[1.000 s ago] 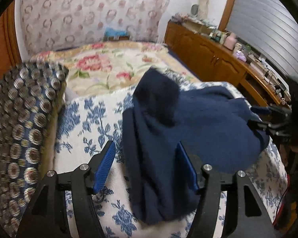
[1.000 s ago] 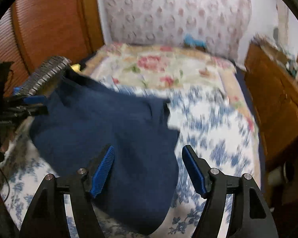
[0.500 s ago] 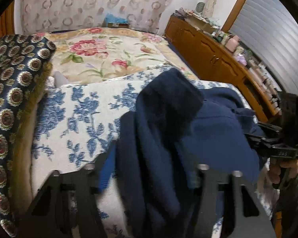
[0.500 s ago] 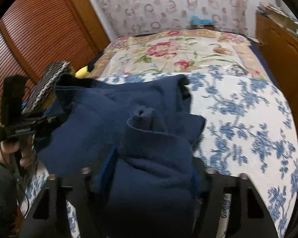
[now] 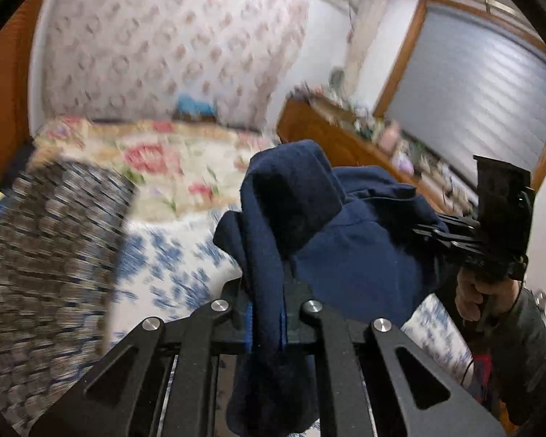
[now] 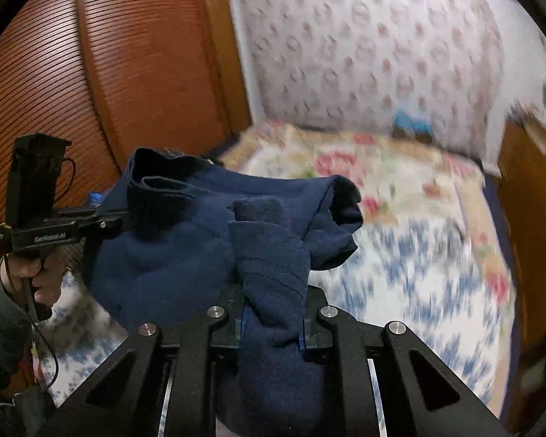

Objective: Fold small clothes
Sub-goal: 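Grasp the folded shirt with both grippers and lift it, then place the folded shirt beside the yellow plush toy and open both grippers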

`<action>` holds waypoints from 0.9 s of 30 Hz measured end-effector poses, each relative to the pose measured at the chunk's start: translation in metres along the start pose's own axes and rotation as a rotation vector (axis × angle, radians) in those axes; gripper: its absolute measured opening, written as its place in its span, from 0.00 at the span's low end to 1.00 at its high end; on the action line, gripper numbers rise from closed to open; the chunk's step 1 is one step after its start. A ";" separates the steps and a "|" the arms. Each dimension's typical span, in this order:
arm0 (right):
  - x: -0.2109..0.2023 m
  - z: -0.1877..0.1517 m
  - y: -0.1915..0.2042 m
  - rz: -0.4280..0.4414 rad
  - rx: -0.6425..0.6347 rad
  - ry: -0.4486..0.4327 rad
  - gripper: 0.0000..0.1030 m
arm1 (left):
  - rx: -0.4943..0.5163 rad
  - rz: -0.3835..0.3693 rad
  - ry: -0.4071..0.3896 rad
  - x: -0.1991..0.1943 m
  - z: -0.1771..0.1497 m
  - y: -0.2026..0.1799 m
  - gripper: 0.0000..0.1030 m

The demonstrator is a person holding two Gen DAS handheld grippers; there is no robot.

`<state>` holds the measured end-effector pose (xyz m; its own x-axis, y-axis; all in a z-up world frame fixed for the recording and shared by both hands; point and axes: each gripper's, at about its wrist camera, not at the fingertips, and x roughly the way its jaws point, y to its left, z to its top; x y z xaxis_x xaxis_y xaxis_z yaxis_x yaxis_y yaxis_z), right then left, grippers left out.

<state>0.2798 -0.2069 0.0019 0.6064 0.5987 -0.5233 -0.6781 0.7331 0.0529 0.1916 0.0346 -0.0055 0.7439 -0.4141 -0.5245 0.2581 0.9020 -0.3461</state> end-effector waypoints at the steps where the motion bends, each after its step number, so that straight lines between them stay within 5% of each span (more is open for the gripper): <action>1: 0.000 0.013 0.007 0.002 -0.042 -0.014 0.18 | -0.008 0.015 -0.030 -0.014 0.002 0.001 0.10; 7: 0.030 0.098 0.061 0.062 -0.285 -0.035 0.17 | -0.096 0.149 -0.159 -0.083 -0.008 0.038 0.10; 15: 0.153 0.154 0.163 0.146 -0.573 0.025 0.17 | -0.268 0.326 -0.199 -0.113 -0.054 0.104 0.10; 22: 0.256 0.146 0.184 0.163 -0.502 0.107 0.20 | -0.301 0.406 -0.128 -0.101 -0.078 0.132 0.12; 25: 0.272 0.147 0.181 0.123 -0.432 0.134 0.31 | -0.266 0.416 -0.137 -0.109 -0.071 0.130 0.25; 27: 0.272 0.148 0.184 0.088 -0.389 0.124 0.40 | -0.234 0.416 -0.158 -0.117 -0.075 0.127 0.43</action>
<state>0.3811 0.1387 -0.0048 0.5003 0.5930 -0.6309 -0.8460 0.4899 -0.2105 0.0909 0.1885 -0.0461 0.8435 0.0150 -0.5369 -0.2121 0.9276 -0.3074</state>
